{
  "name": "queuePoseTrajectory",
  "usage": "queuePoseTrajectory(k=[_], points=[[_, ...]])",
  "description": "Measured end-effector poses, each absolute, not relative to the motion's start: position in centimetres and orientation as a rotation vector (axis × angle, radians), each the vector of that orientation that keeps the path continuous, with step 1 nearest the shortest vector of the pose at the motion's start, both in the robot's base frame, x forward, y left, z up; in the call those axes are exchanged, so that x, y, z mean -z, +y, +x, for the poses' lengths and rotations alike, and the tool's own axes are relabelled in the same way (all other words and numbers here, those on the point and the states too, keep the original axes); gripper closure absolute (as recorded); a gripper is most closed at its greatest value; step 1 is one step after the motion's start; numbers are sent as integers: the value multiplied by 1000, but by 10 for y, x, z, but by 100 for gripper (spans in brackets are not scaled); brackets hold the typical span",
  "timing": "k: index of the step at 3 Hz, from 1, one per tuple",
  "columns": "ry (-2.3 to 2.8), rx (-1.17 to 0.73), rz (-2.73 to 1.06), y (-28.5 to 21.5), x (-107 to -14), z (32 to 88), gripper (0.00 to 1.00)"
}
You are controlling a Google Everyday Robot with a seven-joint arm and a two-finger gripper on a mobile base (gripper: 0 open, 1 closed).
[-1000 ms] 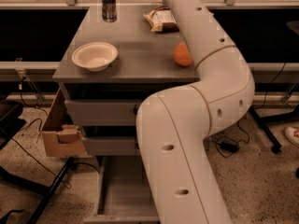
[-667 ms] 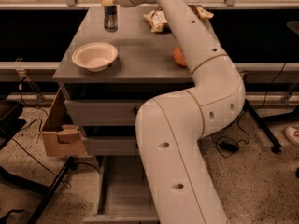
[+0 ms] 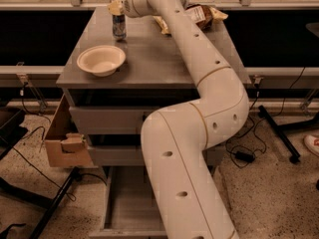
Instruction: Pick redbull can from bottom drawer and place on counter
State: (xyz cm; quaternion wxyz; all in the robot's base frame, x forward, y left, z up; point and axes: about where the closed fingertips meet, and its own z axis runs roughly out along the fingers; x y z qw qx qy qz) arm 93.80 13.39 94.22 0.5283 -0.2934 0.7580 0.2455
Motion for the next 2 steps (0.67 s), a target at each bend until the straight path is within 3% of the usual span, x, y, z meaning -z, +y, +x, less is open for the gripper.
queuePoseTrajectory(k=[2], points=[[1811, -582, -703, 134, -942, 938, 59]])
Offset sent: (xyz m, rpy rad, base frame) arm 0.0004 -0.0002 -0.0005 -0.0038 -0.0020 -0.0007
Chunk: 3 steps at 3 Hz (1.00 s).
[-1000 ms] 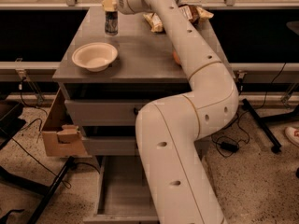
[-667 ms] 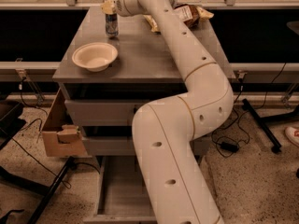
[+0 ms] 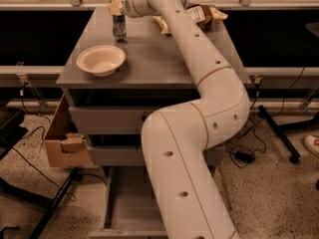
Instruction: Pick redbull can from bottom drawer and place on counter
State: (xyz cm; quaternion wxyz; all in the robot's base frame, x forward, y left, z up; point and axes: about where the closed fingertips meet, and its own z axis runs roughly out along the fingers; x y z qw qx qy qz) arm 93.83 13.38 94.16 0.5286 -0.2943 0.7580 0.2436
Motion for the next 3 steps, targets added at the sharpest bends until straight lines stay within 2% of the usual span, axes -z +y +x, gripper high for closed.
queuePoseTrajectory(k=[1, 2, 3], points=[[1811, -582, -703, 134, -942, 938, 28], [1811, -582, -703, 134, -942, 938, 5], [1811, -582, -703, 134, -941, 938, 0]])
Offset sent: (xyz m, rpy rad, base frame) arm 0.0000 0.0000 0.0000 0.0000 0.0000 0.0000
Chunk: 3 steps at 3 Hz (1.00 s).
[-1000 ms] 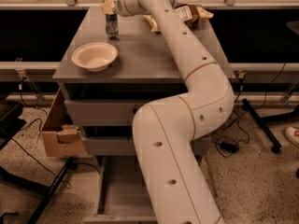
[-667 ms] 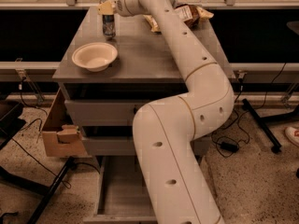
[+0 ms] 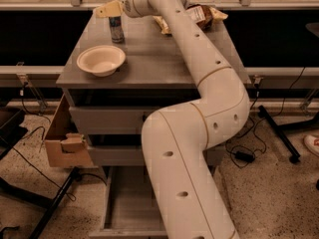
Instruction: Pick redbull can from bottom drawer and place on counter
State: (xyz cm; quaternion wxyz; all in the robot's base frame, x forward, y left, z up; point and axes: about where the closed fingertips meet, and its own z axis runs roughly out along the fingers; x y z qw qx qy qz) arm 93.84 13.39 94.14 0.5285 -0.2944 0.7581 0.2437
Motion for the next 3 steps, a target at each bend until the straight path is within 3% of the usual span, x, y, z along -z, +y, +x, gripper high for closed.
queuePoseTrajectory(k=[2, 3], points=[[1795, -648, -712, 122, -961, 923, 0], [1748, -689, -711, 89, -1008, 900, 0]])
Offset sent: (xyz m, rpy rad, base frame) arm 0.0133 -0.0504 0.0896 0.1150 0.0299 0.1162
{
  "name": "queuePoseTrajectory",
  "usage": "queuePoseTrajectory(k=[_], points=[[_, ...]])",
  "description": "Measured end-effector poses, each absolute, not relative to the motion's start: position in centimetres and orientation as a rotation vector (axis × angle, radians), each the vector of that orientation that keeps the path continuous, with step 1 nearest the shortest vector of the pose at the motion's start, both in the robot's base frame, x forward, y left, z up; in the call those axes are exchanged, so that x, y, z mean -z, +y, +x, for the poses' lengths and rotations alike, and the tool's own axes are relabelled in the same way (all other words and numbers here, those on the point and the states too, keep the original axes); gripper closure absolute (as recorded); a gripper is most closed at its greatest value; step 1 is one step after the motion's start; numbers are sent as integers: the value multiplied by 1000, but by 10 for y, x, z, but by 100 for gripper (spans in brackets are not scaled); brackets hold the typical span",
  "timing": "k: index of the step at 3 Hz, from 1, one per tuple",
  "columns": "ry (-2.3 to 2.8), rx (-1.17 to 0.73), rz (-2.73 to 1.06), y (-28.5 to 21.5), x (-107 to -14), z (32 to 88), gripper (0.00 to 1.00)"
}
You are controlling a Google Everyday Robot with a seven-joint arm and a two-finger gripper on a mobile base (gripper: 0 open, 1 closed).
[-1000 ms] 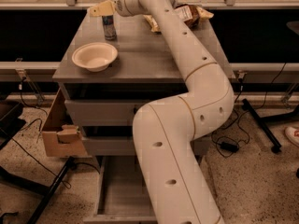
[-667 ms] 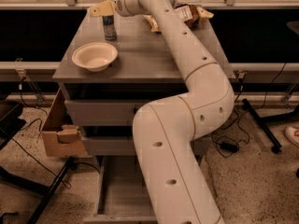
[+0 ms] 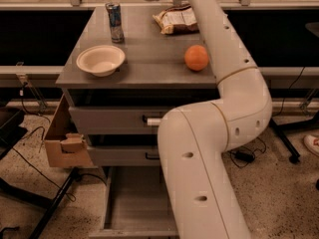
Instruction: Pick redbull can from bottom drawer and place on counter
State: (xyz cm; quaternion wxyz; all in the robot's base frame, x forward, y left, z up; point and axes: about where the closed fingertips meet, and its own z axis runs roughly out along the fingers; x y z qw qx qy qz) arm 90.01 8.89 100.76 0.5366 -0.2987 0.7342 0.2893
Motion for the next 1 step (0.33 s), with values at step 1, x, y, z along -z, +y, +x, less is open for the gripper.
queuePoseTrajectory(k=[1], points=[[1684, -675, -670, 42, -1058, 884, 0]])
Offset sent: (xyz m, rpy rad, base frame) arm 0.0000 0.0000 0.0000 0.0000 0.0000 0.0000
